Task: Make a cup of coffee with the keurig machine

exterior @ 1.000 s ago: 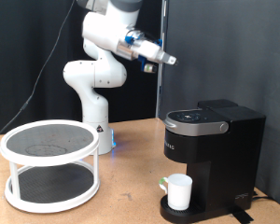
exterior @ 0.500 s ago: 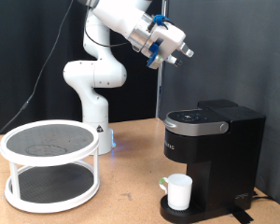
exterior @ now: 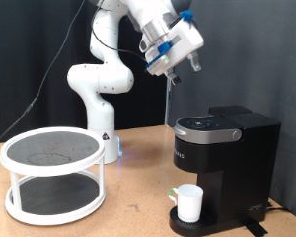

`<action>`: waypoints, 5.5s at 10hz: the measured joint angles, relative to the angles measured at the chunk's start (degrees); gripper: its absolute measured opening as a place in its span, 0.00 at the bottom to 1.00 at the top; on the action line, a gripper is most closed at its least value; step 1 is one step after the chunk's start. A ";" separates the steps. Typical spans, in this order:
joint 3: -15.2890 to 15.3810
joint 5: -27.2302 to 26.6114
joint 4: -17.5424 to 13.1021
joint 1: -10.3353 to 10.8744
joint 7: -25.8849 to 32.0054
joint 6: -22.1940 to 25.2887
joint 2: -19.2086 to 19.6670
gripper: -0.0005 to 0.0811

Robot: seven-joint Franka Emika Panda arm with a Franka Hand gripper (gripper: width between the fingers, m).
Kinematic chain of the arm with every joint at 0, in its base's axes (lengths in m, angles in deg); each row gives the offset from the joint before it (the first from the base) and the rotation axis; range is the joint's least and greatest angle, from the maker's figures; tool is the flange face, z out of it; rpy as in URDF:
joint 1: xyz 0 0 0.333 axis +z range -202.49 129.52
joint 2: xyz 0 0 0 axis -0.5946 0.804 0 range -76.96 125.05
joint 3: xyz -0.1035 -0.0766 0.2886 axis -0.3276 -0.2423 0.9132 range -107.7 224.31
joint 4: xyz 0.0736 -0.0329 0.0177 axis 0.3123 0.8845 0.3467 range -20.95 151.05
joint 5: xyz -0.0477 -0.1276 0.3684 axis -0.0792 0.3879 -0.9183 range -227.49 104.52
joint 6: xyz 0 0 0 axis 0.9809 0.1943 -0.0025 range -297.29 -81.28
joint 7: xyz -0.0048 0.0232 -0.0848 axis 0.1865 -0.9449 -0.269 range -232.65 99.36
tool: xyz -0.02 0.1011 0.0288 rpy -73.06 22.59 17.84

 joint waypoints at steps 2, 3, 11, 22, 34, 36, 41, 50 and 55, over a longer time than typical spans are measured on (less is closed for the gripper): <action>-2.80 1.16 -5.04 0.35 10.00 8.98 4.40 0.91; -2.07 1.18 -4.68 0.00 7.81 7.28 4.33 0.91; -0.74 8.99 -10.51 -1.39 -7.15 26.71 9.29 0.91; 6.05 28.01 -21.56 -5.01 -31.94 19.32 19.71 0.91; 10.23 31.86 -18.56 -4.69 -30.16 12.36 25.41 0.20; 10.53 32.76 -17.41 -4.69 -30.36 10.98 26.14 0.05; 10.67 33.81 -16.25 -4.73 -31.08 9.02 28.43 0.01; 10.71 33.82 -18.77 -5.06 -35.00 12.85 32.12 0.01; 10.50 33.84 -23.13 -5.27 -37.45 19.01 35.98 0.01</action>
